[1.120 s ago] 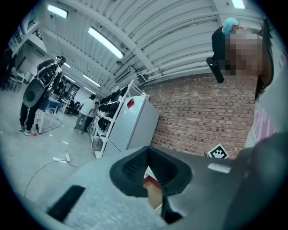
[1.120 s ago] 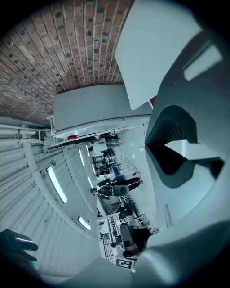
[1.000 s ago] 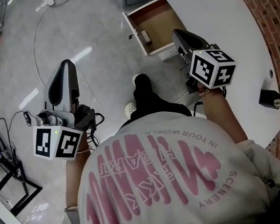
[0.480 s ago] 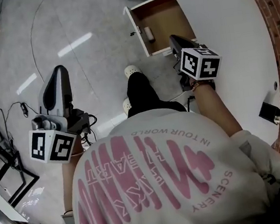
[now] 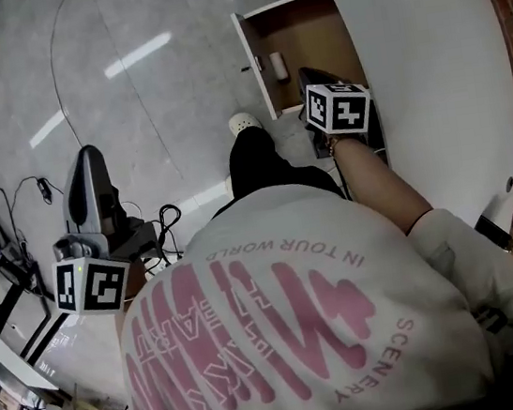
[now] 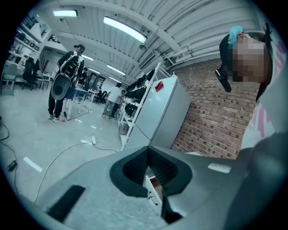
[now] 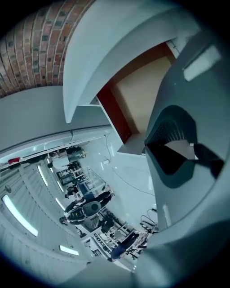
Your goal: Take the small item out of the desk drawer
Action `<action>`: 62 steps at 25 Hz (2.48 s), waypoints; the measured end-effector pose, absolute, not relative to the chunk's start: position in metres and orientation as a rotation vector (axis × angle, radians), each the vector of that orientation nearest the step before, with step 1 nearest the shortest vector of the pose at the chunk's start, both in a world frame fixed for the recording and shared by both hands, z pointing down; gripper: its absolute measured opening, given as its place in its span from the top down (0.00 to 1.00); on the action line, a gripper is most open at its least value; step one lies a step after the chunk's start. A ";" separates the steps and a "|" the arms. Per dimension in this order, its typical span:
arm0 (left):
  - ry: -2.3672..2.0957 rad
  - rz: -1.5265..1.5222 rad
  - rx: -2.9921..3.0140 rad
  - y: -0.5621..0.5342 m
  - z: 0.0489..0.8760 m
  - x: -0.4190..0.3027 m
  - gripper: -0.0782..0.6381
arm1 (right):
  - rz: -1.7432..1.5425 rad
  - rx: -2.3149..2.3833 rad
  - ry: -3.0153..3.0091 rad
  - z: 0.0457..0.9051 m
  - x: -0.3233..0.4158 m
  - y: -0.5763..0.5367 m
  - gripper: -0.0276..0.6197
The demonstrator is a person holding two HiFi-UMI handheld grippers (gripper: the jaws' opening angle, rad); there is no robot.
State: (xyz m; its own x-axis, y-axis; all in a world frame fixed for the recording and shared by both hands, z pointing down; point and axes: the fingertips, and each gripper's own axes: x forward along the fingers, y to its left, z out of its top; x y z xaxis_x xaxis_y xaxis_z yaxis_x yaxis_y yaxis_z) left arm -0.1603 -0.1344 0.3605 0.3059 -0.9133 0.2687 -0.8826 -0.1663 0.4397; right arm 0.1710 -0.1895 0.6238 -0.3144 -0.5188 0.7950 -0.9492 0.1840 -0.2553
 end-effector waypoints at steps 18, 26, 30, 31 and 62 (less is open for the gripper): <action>-1.751 -0.052 1.791 -0.184 0.423 -0.169 0.89 | 0.975 1.094 -1.754 0.740 0.185 -0.240 0.94; -1.768 0.000 1.757 -0.182 0.433 -0.168 0.89 | 1.051 1.034 -1.721 0.770 0.179 -0.240 0.88; -1.773 0.013 1.731 -0.180 0.441 -0.172 0.89 | 1.074 0.994 -1.697 0.784 0.174 -0.241 0.83; -1.774 0.019 1.725 -0.180 0.442 -0.173 0.89 | 1.080 0.985 -1.689 0.787 0.173 -0.240 0.82; -1.680 0.120 1.662 -0.211 0.469 -0.160 0.89 | 1.276 0.838 -1.535 0.842 0.164 -0.232 0.69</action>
State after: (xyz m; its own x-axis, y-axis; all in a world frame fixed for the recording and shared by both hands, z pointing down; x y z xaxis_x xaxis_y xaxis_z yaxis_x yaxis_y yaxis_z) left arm -0.1601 -0.2106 0.4686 0.1312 -0.8194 0.5580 -0.8902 0.1503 0.4300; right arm 0.1638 -0.2316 0.8423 -0.3259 0.0604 0.9435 -0.9167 0.2241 -0.3310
